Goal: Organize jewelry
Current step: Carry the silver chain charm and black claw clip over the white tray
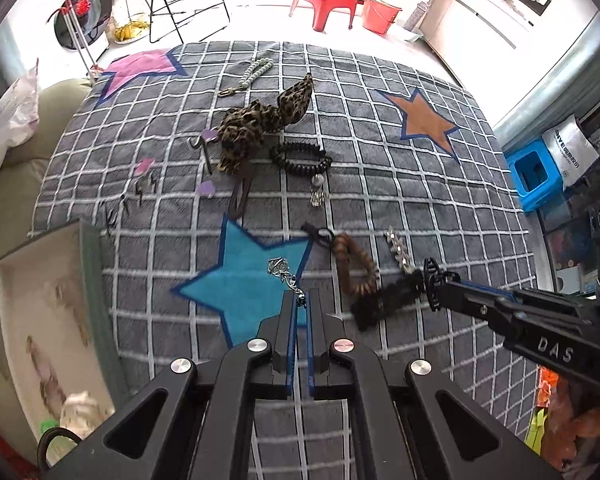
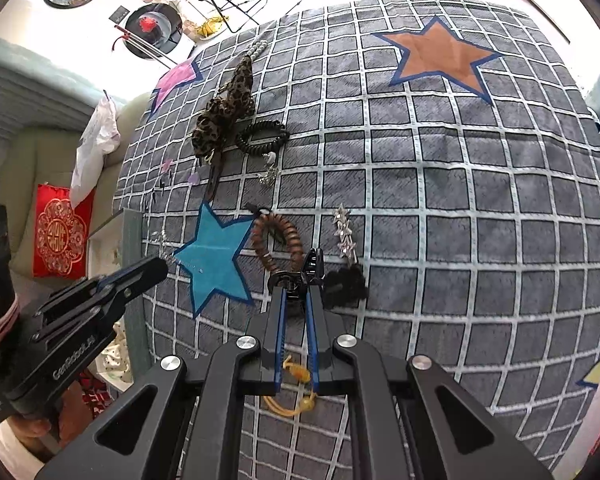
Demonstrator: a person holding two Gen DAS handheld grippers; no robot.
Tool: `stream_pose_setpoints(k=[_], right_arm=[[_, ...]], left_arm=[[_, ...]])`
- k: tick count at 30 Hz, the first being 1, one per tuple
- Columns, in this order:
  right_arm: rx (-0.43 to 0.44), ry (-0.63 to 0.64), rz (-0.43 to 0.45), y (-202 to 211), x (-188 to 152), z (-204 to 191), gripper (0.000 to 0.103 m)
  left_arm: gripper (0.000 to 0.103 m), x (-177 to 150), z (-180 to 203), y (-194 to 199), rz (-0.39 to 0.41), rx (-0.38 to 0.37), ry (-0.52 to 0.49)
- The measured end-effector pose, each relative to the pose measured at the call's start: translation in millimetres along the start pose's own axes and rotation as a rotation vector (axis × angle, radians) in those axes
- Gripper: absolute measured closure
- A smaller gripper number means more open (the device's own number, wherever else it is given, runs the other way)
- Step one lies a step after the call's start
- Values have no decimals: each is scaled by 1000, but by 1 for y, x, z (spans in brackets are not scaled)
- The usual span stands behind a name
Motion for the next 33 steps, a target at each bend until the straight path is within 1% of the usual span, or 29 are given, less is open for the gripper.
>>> stream_pose_setpoints(k=[10, 18, 25, 33], right_arm=[[-17, 14, -13, 10, -27, -20, 93], [-33, 38, -22, 11, -48, -50, 93], [-48, 86, -30, 10, -55, -85, 93], [-56, 185, -38, 2, -51, -143, 93]], left_arm=[[98, -50, -13, 30, 6, 3, 33], [98, -87, -41, 56, 20, 13, 77], [98, -114, -74, 72, 37, 24, 136], [98, -140, -121, 88, 73, 33, 228]])
Point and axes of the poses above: each gripper's, at about its wrist camera, not at the fingertips, and y roughly against the way its jaws point, z to its right, x to its top, the point moved 2 cm from there along -y, roughly the way its jaws point, and after that the axes turned 13 degrees about -z, right-handed, at the moved point
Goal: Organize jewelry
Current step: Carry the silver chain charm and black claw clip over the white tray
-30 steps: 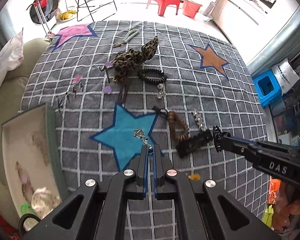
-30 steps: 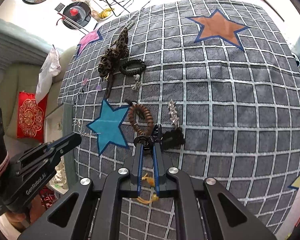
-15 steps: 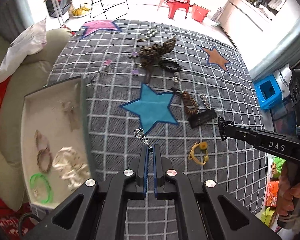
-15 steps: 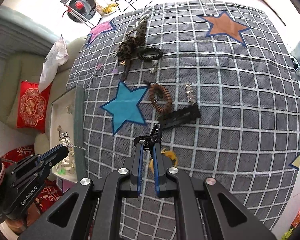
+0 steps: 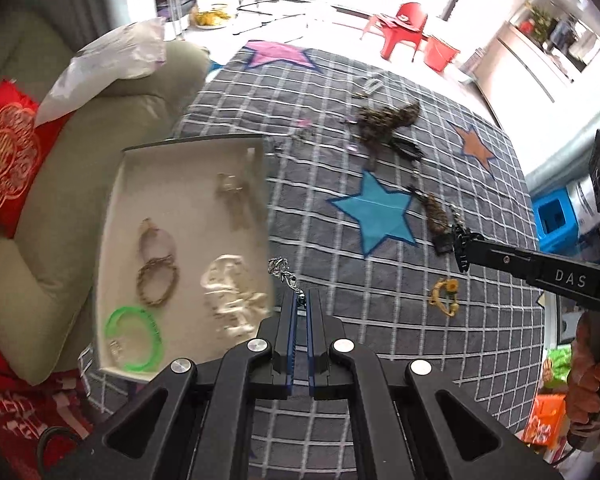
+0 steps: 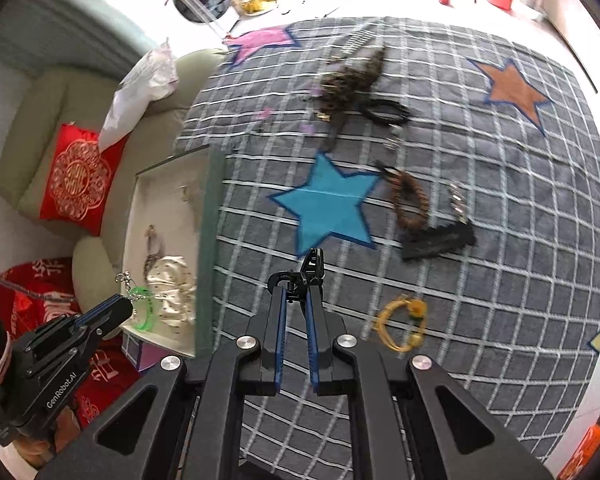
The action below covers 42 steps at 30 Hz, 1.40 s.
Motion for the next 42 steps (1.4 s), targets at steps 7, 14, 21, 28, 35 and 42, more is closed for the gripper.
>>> stream_pose_setpoints(k=[7, 14, 21, 28, 35, 42], right_arm=[[3, 107, -12, -11, 18, -54, 93], [19, 204, -45, -32, 40, -107, 93], [35, 277, -95, -64, 62, -148, 93], [30, 302, -154, -104, 76, -166, 93], [4, 305, -196, -142, 89, -168, 93], [-17, 268, -223, -171, 99, -155, 93]], left_arm=[[98, -10, -46, 7, 20, 13, 84], [98, -19, -105, 1, 20, 37, 200], [98, -17, -143, -26, -10, 33, 279], [98, -8, -149, -61, -47, 30, 287], [98, 2, -145, -93, -75, 49, 266], [98, 5, -145, -114, -99, 76, 258]])
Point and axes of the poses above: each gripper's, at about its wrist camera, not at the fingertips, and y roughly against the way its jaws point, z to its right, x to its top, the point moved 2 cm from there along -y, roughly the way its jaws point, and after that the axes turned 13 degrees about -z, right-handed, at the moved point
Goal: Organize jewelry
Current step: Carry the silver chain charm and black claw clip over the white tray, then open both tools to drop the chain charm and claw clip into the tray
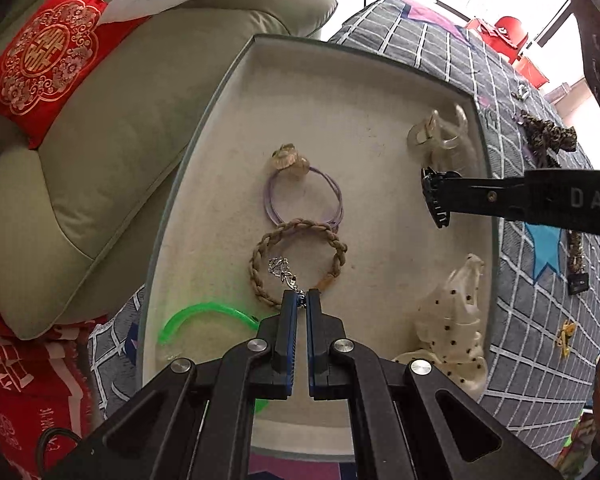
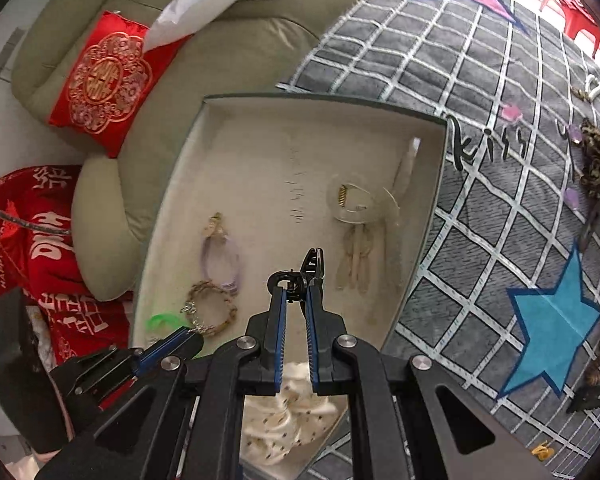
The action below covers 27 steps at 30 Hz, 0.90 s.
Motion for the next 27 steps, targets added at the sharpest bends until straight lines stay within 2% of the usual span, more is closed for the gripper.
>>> stream_pose_setpoints(k=[11, 23, 27], right_arm=[[36, -29, -15, -13, 10, 9, 93], [47, -50, -42, -12, 8, 16, 91], [56, -68, -54, -14, 7, 20, 85]], left_arm=[[98, -1, 5, -6, 14, 60, -24], [98, -3, 5, -4, -16, 72, -23], [98, -4, 8, -5, -30, 76, -41]])
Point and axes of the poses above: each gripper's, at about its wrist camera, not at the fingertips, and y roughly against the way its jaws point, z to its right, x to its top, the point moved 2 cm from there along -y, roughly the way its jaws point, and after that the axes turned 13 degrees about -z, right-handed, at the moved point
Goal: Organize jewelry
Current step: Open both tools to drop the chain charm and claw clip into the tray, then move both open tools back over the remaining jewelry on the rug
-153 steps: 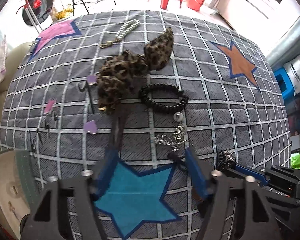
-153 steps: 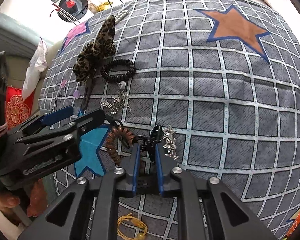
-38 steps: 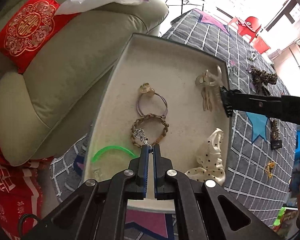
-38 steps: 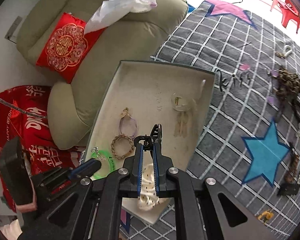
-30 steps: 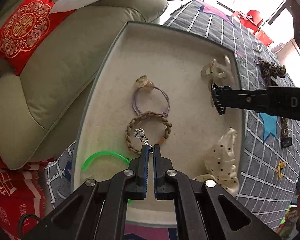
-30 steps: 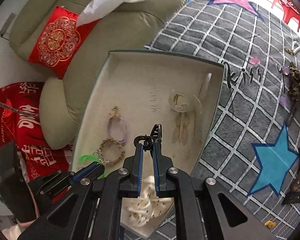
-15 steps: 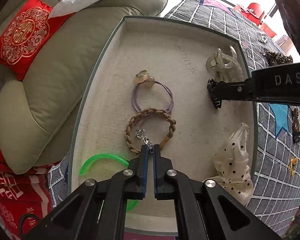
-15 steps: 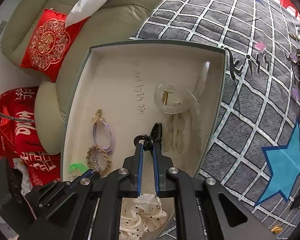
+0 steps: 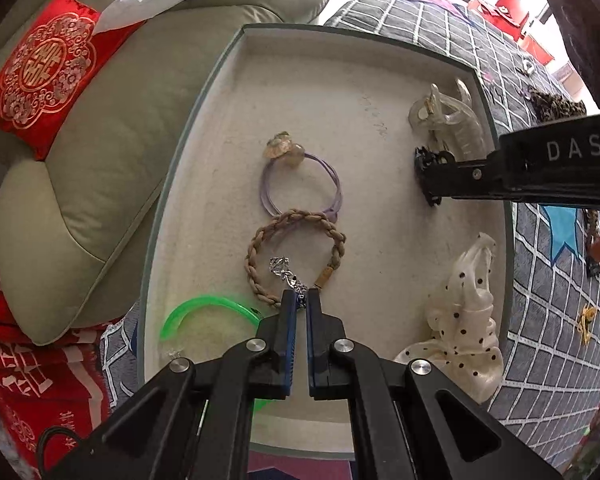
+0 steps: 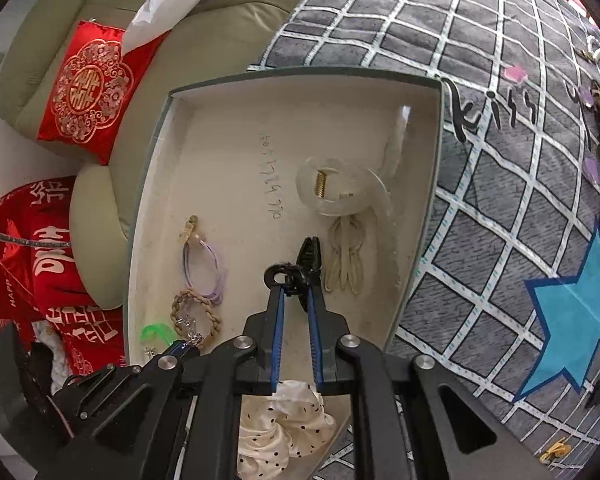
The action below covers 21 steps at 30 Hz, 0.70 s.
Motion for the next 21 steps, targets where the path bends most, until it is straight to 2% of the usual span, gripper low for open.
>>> stream_pose_setpoints(k=[2, 3, 4, 5, 6, 7, 8, 9, 17, 21], right_arm=[[14, -6, 8, 4, -3, 1, 72], [22, -4, 18, 7, -4, 1, 61], [27, -1, 24, 10, -4, 1, 54], [39, 4, 34, 14, -5, 0, 54], [44, 6, 40, 17, -6, -2, 54], [52, 7, 49, 22, -6, -3, 54], [55, 8, 55, 25, -7, -4, 54], [60, 8, 64, 29, -7, -5, 54], [76, -4, 111, 56, -18, -2, 53], [85, -26, 133, 69, -32, 7, 44]], left_arm=[[98, -2, 3, 2, 9, 15, -14], [98, -3, 4, 3, 14, 26, -22], [97, -2, 5, 4, 17, 33, -26], [94, -3, 5, 4, 19, 38, -29], [56, -3, 5, 5, 20, 44, -27], [23, -3, 5, 6, 18, 47, -25], [2, -3, 5, 8, 23, 58, -18], [1, -3, 6, 13, 51, 70, -23], [1, 0, 13, 30, 68, 86, -43], [1, -5, 10, 45, 94, 146, -35]])
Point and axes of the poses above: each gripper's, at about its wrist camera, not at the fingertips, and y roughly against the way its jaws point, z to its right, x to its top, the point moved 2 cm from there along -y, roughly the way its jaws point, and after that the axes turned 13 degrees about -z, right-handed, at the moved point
